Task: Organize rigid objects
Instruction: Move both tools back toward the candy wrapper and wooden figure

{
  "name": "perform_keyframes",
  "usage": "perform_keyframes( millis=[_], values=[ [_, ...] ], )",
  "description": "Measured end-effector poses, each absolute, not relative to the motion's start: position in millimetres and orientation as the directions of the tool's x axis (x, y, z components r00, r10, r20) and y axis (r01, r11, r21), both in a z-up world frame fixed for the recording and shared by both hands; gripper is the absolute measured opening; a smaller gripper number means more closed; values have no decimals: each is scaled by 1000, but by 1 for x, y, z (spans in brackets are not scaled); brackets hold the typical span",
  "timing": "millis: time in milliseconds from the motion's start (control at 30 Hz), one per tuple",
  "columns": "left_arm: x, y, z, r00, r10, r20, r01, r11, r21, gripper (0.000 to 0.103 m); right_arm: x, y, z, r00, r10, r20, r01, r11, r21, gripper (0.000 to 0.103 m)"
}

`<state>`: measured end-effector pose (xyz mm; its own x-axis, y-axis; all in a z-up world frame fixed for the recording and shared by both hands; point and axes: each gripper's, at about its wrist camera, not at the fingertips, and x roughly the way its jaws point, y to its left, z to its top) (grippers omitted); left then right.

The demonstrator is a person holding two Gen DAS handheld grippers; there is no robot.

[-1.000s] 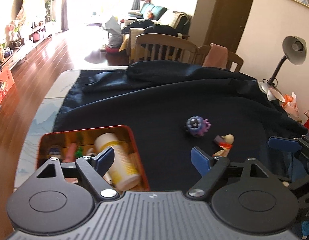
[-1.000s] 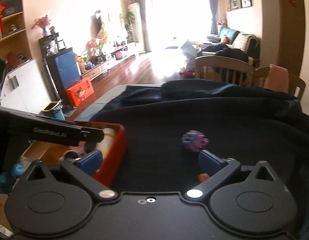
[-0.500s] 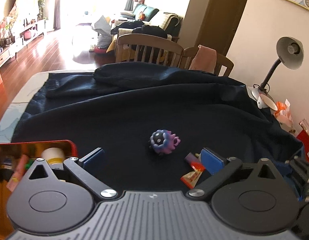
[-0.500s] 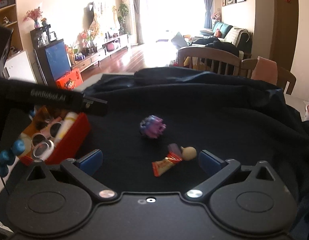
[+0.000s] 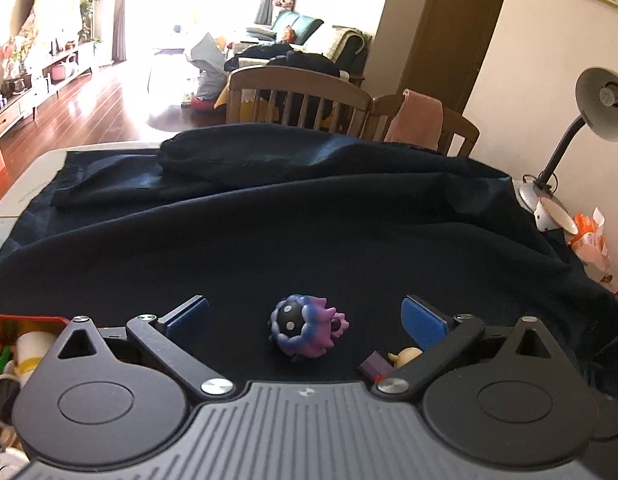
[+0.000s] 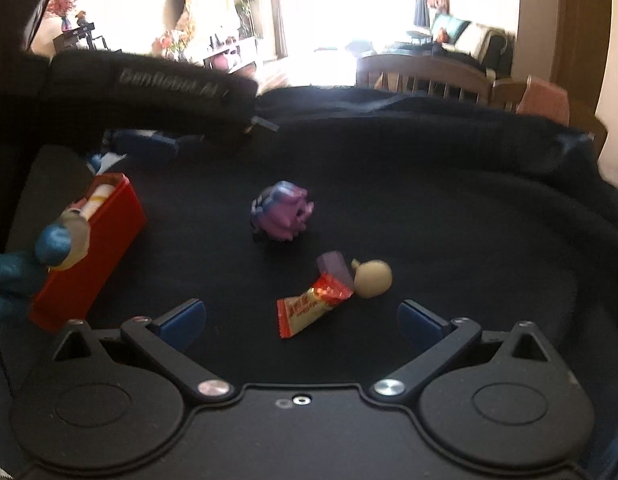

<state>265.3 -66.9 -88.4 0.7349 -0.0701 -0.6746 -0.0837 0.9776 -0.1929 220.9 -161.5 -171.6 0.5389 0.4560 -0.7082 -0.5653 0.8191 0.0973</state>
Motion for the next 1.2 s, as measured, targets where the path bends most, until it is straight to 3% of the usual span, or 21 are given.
perform_keyframes(
  millis=[433,633,833,933,1000,1133,1200],
  values=[
    [302,-79,-125,694,-33,-719,-68,991,-111,103,250,-147,-201,458,438,-774,-518,839,169,94],
    [310,-86,-135,680,14,-733,-74,996,-50,103,254,-147,-201,476,439,-762,-510,844,168,91],
    [319,-84,-145,649,32,-760,-106,993,-49,103,250,-146,-199,498,425,-756,-515,846,136,75],
    [320,-87,-148,641,27,-767,-85,996,-36,102,248,-148,-197,511,415,-753,-503,854,130,63],
    [319,-89,-149,641,25,-767,-75,997,-30,98,249,-149,-196,516,409,-752,-494,860,129,50],
    [320,-93,-152,624,6,-782,-47,998,-30,71,248,-150,-195,522,399,-754,-478,869,129,39],
    [319,-94,-153,621,-6,-784,-34,999,-34,65,246,-152,-194,520,400,-755,-474,870,135,32]
  ],
)
